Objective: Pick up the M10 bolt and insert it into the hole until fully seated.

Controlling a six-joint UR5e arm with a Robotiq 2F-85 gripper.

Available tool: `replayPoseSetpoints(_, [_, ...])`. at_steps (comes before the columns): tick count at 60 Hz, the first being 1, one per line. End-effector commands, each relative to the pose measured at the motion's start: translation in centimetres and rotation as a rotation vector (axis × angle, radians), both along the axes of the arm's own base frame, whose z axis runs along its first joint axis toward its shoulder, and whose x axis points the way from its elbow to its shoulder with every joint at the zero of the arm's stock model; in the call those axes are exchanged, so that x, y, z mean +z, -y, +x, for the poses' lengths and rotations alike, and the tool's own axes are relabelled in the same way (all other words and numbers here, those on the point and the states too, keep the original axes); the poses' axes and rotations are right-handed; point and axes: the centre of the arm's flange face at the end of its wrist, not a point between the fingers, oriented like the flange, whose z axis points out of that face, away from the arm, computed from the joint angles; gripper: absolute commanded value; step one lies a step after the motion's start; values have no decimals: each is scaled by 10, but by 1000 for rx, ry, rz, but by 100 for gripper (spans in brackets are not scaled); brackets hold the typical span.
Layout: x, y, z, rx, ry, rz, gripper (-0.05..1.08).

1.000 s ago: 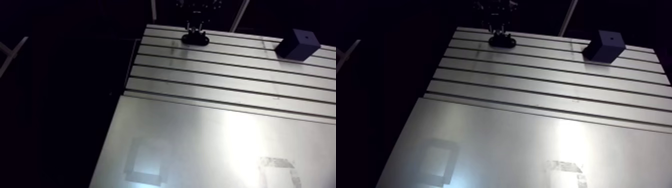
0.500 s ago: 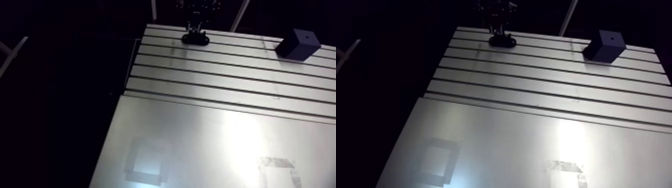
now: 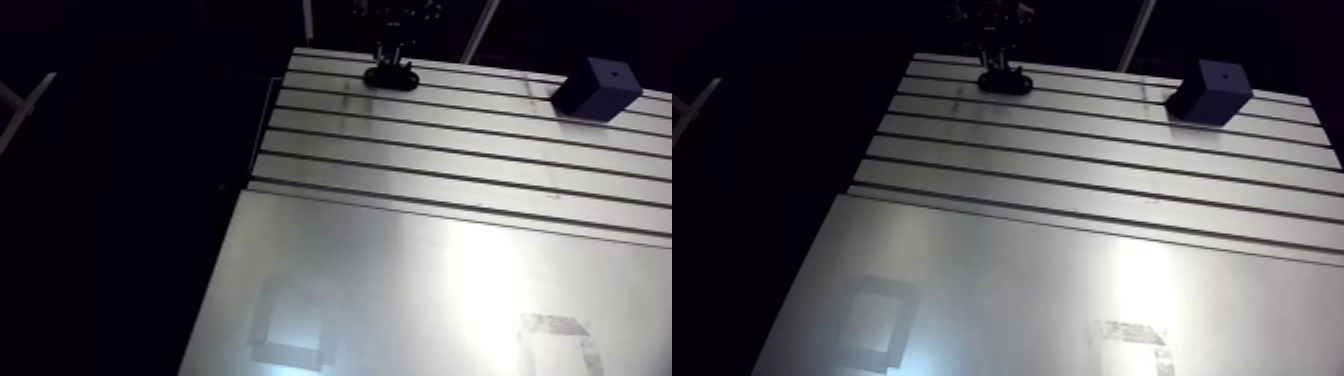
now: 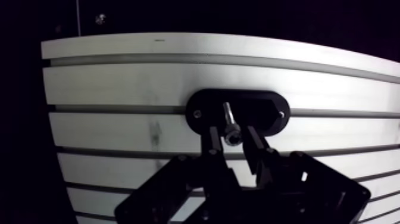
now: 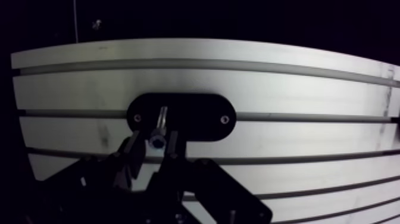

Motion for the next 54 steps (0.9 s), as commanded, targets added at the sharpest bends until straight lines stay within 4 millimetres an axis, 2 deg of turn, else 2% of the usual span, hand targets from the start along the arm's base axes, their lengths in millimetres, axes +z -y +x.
replayPoseSetpoints(1, [-1, 0, -1, 0, 0, 0, 67])
replayPoseSetpoints(54, [1, -3, -3, -7, -4, -3, 77])
